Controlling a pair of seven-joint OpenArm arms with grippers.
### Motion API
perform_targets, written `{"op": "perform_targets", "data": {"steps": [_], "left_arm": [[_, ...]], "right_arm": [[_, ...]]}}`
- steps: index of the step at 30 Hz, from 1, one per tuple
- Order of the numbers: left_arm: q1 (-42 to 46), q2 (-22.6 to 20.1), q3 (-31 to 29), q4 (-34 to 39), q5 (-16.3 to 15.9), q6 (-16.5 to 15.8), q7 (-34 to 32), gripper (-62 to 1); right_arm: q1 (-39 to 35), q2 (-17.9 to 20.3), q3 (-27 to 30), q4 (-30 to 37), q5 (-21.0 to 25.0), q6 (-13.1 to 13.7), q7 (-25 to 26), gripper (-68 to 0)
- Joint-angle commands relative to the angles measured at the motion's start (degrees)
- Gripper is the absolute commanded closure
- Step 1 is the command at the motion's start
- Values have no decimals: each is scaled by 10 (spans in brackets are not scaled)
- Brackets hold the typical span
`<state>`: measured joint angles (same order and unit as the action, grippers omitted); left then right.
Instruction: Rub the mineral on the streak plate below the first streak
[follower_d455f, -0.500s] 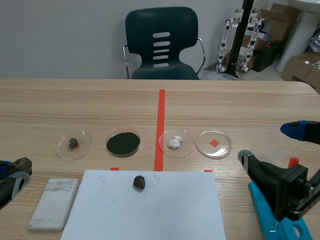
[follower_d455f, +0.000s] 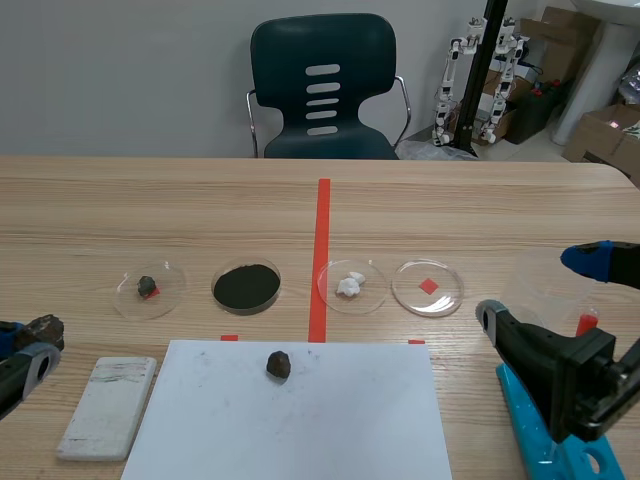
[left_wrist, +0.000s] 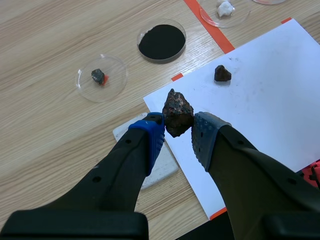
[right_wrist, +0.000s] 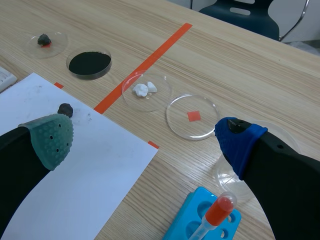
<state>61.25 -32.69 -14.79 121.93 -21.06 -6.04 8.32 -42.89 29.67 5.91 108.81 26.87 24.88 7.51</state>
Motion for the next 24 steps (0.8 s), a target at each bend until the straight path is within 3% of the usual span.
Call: {"op": "perform_targets", "data": {"steps": [1,24], "left_arm": [[-2,4,-5,4,-4,3,-8,-130],[-3,4,-3,4,-9,3,-8,-130]], "right_arm": [[0,2,5,12,6,0,10,-591],[0,2,5,12,6,0,10,-591]]}}
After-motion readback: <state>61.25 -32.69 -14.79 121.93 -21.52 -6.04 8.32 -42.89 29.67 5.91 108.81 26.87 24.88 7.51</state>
